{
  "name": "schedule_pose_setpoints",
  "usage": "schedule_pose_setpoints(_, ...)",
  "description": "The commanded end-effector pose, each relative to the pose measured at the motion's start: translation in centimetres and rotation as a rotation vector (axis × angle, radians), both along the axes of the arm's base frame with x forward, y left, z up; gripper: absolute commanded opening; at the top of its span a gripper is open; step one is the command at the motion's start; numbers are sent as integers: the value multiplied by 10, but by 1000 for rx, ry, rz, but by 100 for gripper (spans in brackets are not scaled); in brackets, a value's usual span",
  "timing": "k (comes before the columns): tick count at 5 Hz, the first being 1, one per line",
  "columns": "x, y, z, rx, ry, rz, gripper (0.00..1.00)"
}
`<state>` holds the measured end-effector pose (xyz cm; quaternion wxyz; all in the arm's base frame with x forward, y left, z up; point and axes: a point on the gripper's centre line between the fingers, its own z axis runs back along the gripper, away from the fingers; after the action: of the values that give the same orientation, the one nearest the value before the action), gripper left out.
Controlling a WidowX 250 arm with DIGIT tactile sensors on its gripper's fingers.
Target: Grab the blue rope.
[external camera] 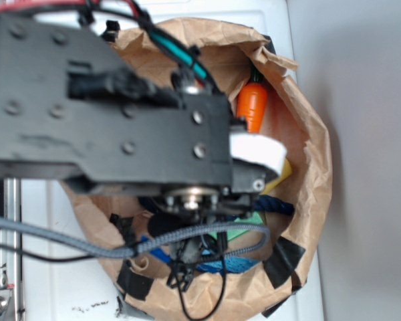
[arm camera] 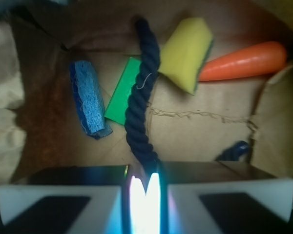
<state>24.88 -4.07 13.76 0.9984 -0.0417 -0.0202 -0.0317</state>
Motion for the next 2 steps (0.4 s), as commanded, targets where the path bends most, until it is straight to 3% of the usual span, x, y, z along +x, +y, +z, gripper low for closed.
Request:
schedule_pose_setpoints(1, -3, 1, -9, 45, -94, -2, 100)
schedule_pose_setpoints(2, 6, -4, -27, 60, -97, -4, 100)
